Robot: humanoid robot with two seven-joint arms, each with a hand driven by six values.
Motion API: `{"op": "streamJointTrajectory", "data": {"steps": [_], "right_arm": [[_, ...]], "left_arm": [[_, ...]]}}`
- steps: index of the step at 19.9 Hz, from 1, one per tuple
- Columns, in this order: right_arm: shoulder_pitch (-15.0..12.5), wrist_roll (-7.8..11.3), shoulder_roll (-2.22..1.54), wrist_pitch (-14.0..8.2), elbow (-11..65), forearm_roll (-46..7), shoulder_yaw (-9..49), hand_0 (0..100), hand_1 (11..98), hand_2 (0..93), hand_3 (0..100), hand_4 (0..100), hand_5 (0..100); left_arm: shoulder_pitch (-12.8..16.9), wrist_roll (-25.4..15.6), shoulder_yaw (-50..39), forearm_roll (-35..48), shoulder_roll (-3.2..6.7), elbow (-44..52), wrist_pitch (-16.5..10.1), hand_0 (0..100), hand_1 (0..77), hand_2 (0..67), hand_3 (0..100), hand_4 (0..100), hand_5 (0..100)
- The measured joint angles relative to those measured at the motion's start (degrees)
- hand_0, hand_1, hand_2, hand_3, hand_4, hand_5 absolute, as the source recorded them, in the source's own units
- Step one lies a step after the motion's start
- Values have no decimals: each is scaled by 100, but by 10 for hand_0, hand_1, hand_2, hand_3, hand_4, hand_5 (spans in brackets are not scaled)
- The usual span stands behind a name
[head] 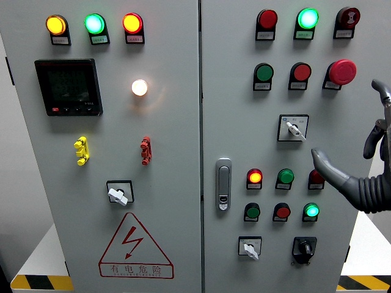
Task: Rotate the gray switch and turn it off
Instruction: 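Move the right hand up toward the white-knobbed rotary switch, then close the right hand's fingers around the white switch knob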
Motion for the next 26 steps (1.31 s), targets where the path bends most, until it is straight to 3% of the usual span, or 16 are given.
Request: {"op": "streamJointTrajectory", "data": {"steps": [7,10,12,14,16,17,22,26], "right_arm": [[18,-101,0,-10,-27,4,-26,0,441,74,931,1000,1000],[120,-103,27,18,-28,40,-41,0,429,85,915,1000,1000],[214,-103,40,69,-28,50,-43,0,415,158,912,1000,1000],[264,-111,49,197,-27,54,-42,0,401,301,924,1000,1000],[291,-158,51,337,-23,60,-36,0,396,318,925,1000,1000],[317,-195,51,384,-22,62,-35,0,389,391,928,979,1000],[527,-583,43,503,-180,244,-34,0,385,556,934,942,1000],[576,-810,35,508,-380,308,-42,0,388,608,947,928,1000]], "left_arm": [[0,2,0,0,0,0,0,0,0,132,183,95,118],[0,1,0,0,0,0,0,0,0,132,183,95,118],[0,1,0,0,0,0,0,0,0,132,183,95,118],[0,0,0,0,0,0,0,0,0,131,183,96,118],[0,0,0,0,0,0,0,0,0,131,183,96,118],[0,0,0,0,0,0,0,0,0,131,183,96,118],[0,0,0,0,0,0,0,0,0,132,183,96,118],[0,-5,0,0,1,0,0,0,0,132,183,95,118]]}}
